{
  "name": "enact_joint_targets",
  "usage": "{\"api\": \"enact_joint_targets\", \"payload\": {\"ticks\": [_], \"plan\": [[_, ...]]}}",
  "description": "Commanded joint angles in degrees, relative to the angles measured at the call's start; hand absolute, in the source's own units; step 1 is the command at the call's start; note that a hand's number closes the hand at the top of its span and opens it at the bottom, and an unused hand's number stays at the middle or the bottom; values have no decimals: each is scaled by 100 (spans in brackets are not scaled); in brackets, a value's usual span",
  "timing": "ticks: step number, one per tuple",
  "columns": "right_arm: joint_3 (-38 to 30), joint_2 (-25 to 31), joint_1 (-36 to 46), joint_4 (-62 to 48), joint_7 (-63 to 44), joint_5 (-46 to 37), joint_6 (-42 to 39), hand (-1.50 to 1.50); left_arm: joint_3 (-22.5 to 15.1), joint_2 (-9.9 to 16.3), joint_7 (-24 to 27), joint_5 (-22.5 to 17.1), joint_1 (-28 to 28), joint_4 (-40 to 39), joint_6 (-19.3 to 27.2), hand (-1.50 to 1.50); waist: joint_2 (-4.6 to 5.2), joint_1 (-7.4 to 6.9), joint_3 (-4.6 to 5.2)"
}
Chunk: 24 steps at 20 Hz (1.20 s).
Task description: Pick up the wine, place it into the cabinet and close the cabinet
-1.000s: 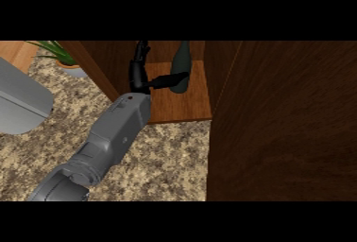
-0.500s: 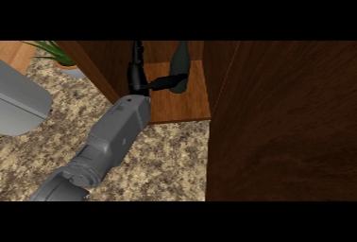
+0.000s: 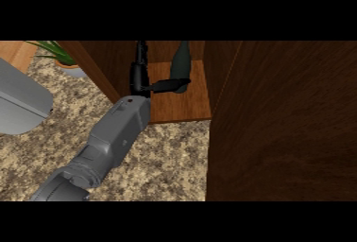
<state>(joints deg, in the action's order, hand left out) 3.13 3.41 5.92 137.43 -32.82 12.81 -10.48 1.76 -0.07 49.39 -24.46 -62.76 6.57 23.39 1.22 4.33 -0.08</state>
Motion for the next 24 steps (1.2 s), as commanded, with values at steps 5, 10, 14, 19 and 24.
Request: {"api": "enact_joint_targets", "payload": {"ticks": [5, 10, 14, 19, 24], "plan": [[171, -30, -76, 269, -31, -10, 38, -150, -75, 7, 135, -179, 338, -85, -281, -150, -31, -3, 15], [549, -210, -52, 268, -138, -272, 227, -150, -15, 7, 43, -439, 277, 44, -509, -150, -43, -17, 19], [336, 2, -119, 651, -376, 71, 182, -150, -154, 7, 186, -718, 511, 201, -691, -150, -82, -17, 16], [511, -97, -266, 485, -160, -210, 196, -150, -517, 7, 85, -1024, 693, 492, -789, -150, -104, -129, 13], [250, -58, 244, 244, -341, -177, 402, -150, -1353, 7, -138, -1602, 1156, 1222, -523, -150, -124, -145, 13]]}}
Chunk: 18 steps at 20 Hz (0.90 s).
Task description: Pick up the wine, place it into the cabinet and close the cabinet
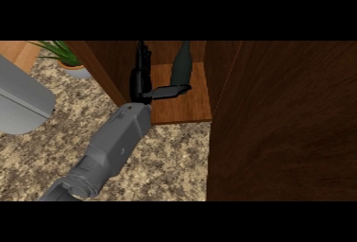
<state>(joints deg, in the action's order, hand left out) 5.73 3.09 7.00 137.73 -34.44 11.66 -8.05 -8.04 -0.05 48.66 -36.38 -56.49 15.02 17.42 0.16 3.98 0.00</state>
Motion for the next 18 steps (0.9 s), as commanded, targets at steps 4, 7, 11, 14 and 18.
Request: {"api": "enact_joint_targets", "payload": {"ticks": [4, 7, 11, 14, 18], "plan": [[191, -76, -398, 730, -108, -152, 129, -150, -1417, 5, -265, -892, 1099, 1426, 704, -150, -40, -122, 3], [-146, 107, -372, 566, -184, 58, 64, -150, -2223, 5, -236, -1170, 1830, 2436, 1292, -150, -53, -227, 1], [104, -53, -279, 425, -87, -329, 247, -150, -2766, 5, -393, -1228, 2165, 3382, 2030, -150, -36, -332, 1], [-305, 164, -92, 703, -366, 146, 265, -150, -3268, 5, -318, -1187, 2484, 3995, 2570, -150, -42, -335, 0], [-203, 144, 6, 514, -322, -21, 282, -150, -3370, 5, -779, -590, 2815, 4852, 2820, -150, -40, -409, 0]]}}
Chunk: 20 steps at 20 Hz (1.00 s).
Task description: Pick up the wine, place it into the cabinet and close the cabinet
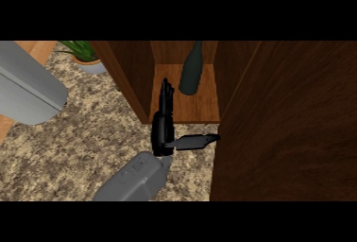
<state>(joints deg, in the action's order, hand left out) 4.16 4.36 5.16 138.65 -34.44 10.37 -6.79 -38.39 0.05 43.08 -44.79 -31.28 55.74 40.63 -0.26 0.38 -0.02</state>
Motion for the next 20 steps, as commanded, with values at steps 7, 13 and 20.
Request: {"api": "enact_joint_targets", "payload": {"ticks": [7, 13, 20], "plan": [[-407, 147, -207, 703, -160, 390, -50, -150, -679, 557, -461, 700, 1540, 2609, 881, -150, -5, -58, -1], [-867, 273, 147, 6, 18, 851, -217, -150, -970, 486, -639, 1262, 2209, 3356, 1415, -150, 16, -55, -1], [-469, 156, -340, 304, -45, 1013, -452, -150, -1340, 1491, -955, 1575, 3014, 4926, 1217, -150, 4, -52, -4]]}}
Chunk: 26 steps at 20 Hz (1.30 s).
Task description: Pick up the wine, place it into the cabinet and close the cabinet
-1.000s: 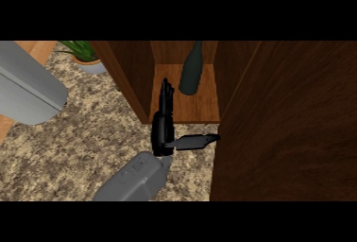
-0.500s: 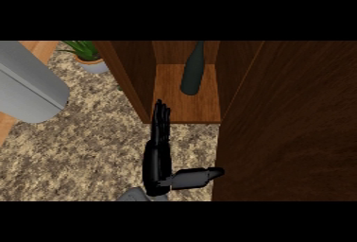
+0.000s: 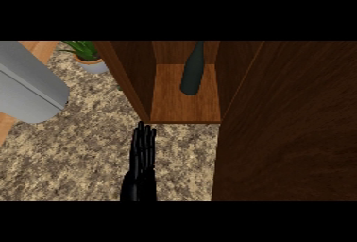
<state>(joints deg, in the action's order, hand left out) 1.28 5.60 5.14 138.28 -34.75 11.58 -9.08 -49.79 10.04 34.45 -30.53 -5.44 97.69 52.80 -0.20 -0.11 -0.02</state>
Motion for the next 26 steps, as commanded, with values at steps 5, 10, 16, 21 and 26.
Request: {"api": "enact_joint_targets", "payload": {"ticks": [5, 10, 16, 21, 26], "plan": [[99, 70, -292, 126, -142, 870, -491, 150, -411, 997, 8, 282, 962, 1304, -264, -150, 3, -26, -1], [221, 110, -420, 295, -71, 699, -686, 150, -152, 1555, 190, 123, 1446, 1600, -953, -150, 9, -7, 2], [884, -134, -913, 626, -561, 1053, -662, 150, 528, 2350, 6, -219, 1730, 2296, -1268, -150, -9, 10, 4], [1188, -167, -1217, 910, -964, 1225, -605, 150, 1047, 2629, 633, -518, 2460, 2221, -1838, -150, -13, -7, 9], [2138, -286, -1186, 1020, -1091, 878, -689, 150, 1527, 2883, 529, -776, 2733, 2704, -1943, -150, -24, -48, 10]]}}
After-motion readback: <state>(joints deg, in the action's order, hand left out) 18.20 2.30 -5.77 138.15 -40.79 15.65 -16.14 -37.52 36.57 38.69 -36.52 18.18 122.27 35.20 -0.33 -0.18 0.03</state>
